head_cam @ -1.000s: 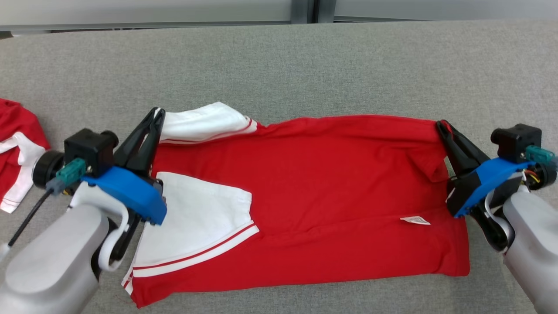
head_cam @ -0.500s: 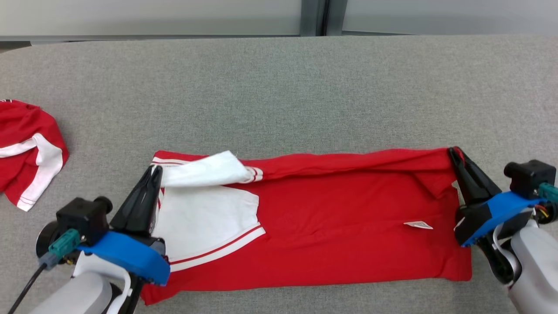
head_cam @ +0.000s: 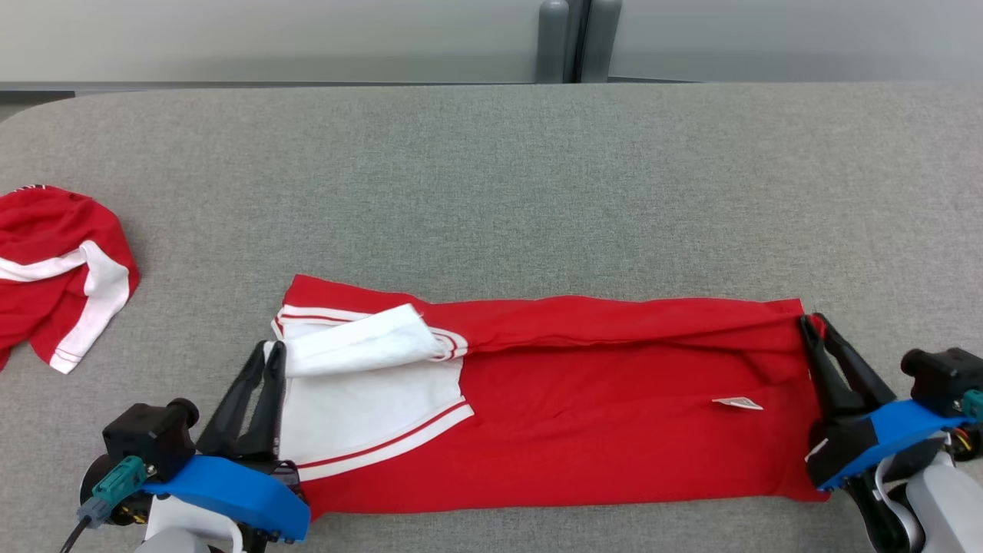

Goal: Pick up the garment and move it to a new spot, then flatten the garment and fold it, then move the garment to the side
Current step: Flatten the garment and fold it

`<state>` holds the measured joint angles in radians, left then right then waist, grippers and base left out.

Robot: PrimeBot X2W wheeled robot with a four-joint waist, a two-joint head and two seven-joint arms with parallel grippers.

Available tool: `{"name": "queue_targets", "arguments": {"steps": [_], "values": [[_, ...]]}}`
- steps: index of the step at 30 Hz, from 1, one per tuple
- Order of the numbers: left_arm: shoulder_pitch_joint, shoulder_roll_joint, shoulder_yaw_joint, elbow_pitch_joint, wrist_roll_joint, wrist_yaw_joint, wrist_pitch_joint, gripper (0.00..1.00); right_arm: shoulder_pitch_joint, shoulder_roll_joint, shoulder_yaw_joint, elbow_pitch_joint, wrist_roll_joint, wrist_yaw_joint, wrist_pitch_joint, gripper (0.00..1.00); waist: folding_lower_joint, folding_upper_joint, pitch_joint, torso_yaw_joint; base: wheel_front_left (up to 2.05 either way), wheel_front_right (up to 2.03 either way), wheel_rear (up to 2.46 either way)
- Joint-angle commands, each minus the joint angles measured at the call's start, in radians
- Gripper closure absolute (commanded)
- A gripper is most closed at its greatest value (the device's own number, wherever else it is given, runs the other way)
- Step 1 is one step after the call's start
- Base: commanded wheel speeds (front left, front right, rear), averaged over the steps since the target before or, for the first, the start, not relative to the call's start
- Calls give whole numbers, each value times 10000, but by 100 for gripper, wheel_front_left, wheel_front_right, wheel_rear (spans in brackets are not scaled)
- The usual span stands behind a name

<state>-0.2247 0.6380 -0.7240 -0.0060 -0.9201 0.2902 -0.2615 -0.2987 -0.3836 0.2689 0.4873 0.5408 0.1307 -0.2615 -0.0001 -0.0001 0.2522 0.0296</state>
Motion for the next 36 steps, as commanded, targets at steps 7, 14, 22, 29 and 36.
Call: {"name": "queue_targets", "arguments": {"steps": [7,14,22,29,36], "values": [[787,-814,1658,15,1237,-342,-44,0,773,5,-739,-783,14,1,-50,0,1,1,-227,38,0,0,0],[1700,-2270,4804,-626,4048,-378,-46,0,728,89,-961,-392,7,1,-48,0,1,1,-326,151,0,0,0],[2599,-4110,7178,-842,6140,-1387,-45,0,332,459,-814,961,428,1,204,0,1,1,-309,475,0,0,0],[2991,-4932,7985,-356,7455,-2114,-46,0,257,728,-439,1834,809,1,252,0,1,1,-343,603,0,0,0],[2970,-5292,8325,-87,8065,-2480,-46,0,791,1067,-53,1940,1099,1,121,100,1,1,-537,646,0,0,0]]}}
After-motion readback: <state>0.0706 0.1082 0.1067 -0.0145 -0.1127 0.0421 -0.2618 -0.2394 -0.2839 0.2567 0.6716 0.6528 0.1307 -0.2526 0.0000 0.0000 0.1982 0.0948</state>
